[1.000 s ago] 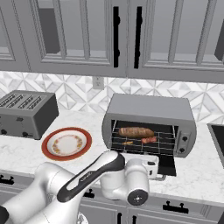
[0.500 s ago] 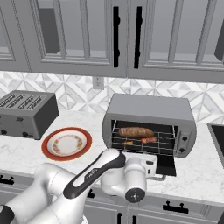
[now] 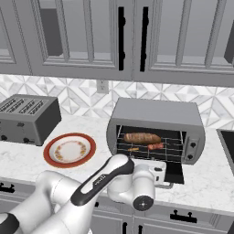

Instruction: Pick up the kebab skewer and baguette bread, and place them inside the toaster oven. Close the toaster oven door and start by setting the timer.

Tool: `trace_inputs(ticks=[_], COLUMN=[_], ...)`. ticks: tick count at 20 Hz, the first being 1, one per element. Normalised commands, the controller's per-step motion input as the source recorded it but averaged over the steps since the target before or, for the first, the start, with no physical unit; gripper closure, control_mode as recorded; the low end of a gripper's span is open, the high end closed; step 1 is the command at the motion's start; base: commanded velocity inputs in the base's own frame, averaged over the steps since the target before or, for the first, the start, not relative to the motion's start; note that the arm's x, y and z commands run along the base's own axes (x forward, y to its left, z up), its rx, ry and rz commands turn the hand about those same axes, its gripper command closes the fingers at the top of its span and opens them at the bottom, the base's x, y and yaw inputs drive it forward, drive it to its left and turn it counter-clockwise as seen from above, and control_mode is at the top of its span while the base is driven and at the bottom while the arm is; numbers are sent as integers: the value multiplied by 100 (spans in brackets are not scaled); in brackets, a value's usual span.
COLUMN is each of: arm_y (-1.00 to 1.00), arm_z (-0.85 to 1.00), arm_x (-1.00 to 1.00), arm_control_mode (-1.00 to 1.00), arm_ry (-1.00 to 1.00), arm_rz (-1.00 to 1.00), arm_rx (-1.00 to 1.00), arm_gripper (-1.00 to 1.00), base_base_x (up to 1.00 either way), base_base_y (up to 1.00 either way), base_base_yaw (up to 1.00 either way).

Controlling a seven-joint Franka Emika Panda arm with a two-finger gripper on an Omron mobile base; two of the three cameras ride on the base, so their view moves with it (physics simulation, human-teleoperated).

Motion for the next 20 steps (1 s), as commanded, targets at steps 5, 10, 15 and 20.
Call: trace_inputs(ticks=[5,10,15,20], arm_y=[-10,-8,-3,0], arm_z=[-7,-17,0,0], arm_x=[0,0,17,15], arm_control_mode=[-100,-100,-100,-100], arm_ry=[0,0,0,0], arm_rz=[0,0,0,0], arm_rx=[0,0,0,0], arm_gripper=[-100,-100,-100,-100], base_base_x=[0,0,0,0], base_base_y=[0,0,0,0], base_base_yaw=[0,0,0,0])
